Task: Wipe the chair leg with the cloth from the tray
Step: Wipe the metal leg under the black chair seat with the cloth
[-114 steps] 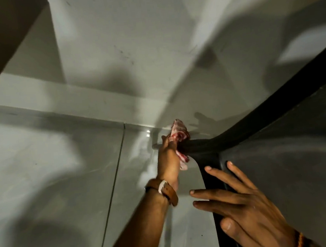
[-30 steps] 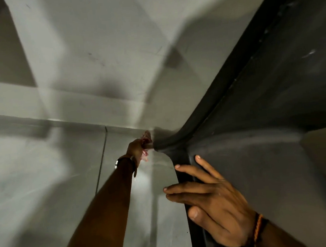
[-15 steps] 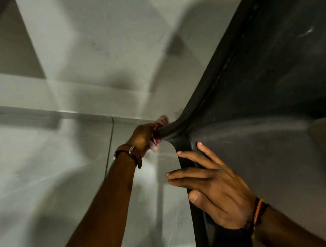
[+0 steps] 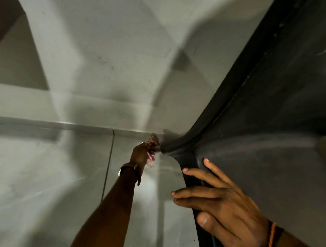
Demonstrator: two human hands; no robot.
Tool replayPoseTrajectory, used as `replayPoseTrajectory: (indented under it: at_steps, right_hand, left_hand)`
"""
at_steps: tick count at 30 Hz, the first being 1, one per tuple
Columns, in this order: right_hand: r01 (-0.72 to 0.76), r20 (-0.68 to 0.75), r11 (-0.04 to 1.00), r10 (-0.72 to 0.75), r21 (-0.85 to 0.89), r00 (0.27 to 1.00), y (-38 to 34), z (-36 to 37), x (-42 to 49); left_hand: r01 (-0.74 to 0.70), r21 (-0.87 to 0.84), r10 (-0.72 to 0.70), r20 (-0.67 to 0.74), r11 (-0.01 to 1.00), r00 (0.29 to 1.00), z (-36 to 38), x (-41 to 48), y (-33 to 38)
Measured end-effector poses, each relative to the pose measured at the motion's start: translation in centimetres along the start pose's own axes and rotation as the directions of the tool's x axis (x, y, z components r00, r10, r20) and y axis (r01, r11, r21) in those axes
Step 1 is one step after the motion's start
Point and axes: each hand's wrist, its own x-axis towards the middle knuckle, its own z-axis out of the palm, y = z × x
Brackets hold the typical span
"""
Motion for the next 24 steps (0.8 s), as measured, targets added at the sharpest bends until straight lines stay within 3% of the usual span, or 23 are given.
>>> replayPoseTrajectory:
  at_steps: [8, 12, 16, 24]
  right_hand:
    - [-0.026, 0.045, 1.0, 0.026, -0.012, 0.999, -0.6, -0.4, 0.1]
    - [-0.031, 0.04, 1.0, 0.031, -0.001, 0.999, -0.4, -0.3, -0.1]
    - [-0.023, 0.009, 1.0, 0.023, 0.012, 1.0, -0.4, 0.0, 0.0]
    - [0.006, -0.052, 1.0, -0.005, 0.012, 0.999, -0.1, 0.2, -0.1]
  left_hand:
    - [-0.279, -0.05, 0.283, 0.117, 0.959, 0.952, 0.0, -11.0, 5.1]
    - [-0.224, -0.045, 0.226, 0.045, 0.974, 0.973, 0.5, -9.1, 4.0]
    - [-0.07, -0.061, 0.066, -0.063, 0.996, 0.996, 1.2, -3.7, 2.0]
    - [0.077, -0.051, -0.081, -0.079, 0.996, 0.994, 1.3, 1.7, -0.6]
